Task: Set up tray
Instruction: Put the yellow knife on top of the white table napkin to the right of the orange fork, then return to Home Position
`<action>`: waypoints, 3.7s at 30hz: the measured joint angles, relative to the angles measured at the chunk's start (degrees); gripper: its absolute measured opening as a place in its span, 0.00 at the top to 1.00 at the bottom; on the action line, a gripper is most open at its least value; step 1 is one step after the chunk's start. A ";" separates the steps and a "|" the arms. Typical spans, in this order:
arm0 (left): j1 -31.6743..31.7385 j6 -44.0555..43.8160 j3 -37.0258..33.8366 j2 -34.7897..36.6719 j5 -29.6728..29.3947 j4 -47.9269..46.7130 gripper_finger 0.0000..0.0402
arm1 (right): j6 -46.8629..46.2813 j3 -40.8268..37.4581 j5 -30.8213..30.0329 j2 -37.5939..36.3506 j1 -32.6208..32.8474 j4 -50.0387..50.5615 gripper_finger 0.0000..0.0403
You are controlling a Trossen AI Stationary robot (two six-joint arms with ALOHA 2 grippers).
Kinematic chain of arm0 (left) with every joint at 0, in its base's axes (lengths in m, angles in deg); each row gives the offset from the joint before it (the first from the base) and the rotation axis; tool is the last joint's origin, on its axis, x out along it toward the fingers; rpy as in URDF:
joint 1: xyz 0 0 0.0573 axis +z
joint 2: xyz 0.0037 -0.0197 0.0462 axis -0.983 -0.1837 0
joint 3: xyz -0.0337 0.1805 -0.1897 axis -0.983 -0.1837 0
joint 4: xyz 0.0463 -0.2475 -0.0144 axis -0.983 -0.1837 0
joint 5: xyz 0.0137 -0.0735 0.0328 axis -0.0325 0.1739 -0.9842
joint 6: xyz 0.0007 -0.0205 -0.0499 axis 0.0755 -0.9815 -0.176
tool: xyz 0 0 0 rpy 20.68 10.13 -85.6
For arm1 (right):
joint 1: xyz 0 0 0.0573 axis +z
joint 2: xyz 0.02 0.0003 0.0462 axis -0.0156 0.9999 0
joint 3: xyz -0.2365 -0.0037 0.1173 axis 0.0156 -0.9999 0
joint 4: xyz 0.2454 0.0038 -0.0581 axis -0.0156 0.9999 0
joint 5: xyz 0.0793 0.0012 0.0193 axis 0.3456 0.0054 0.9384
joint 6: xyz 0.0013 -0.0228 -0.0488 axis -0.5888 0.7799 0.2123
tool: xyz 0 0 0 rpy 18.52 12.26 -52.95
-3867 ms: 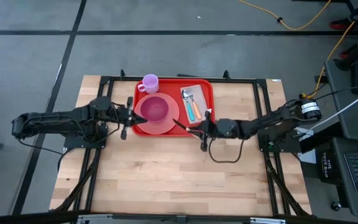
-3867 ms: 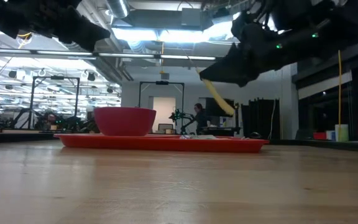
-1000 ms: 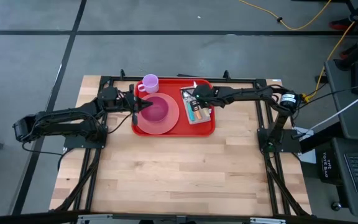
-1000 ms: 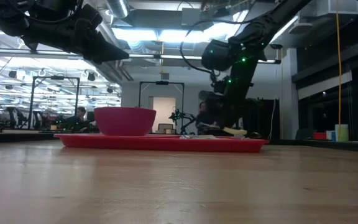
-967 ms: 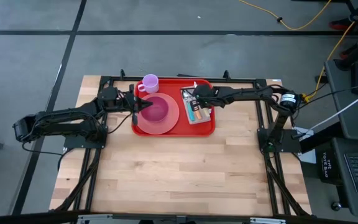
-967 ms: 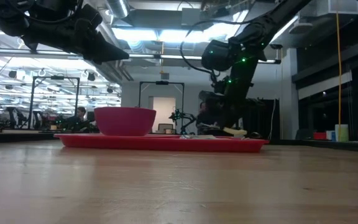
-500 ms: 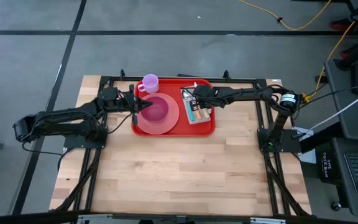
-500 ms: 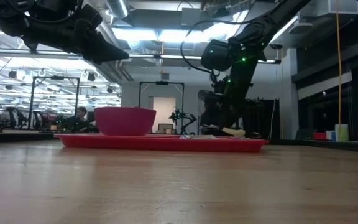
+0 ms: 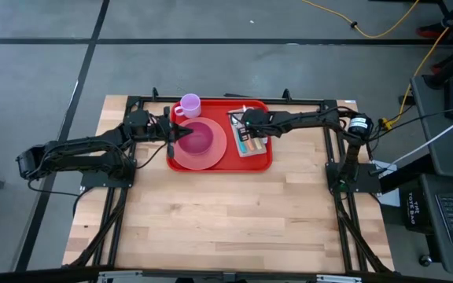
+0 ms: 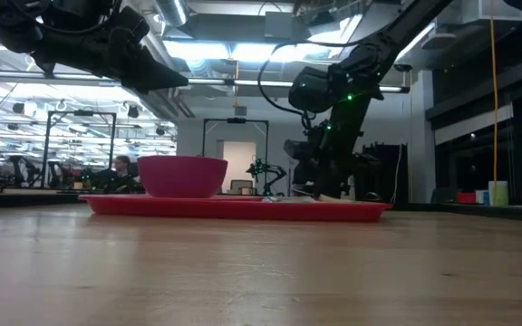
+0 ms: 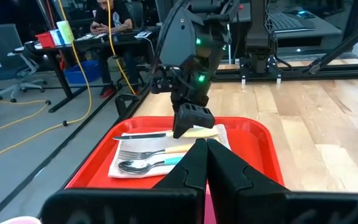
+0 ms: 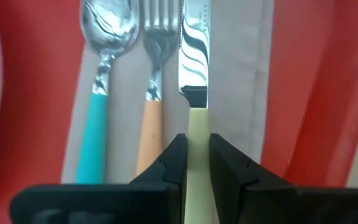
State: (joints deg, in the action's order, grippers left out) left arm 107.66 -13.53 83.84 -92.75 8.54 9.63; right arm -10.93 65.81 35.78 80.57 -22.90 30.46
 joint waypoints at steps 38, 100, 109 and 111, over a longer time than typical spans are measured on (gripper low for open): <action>0.00 -1.66 0.00 0.00 0.02 -0.02 1.00 | -0.38 -0.02 1.44 0.00 -0.39 0.49 0.78; 9.23 -6.83 -18.73 29.48 3.10 8.93 1.00 | 44.83 -32.97 3.07 -36.81 10.11 -40.09 0.98; 9.02 -7.75 -20.39 37.25 3.81 4.73 1.00 | 44.44 -34.56 3.03 -38.66 10.12 -40.17 0.97; 7.71 -7.66 -20.39 38.67 5.00 4.33 1.00 | 44.62 -34.56 3.52 -38.66 10.40 -40.15 0.97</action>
State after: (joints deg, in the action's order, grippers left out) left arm 115.37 -21.18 63.45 -54.08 13.54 13.95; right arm 33.69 31.25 39.31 41.91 -12.50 -9.69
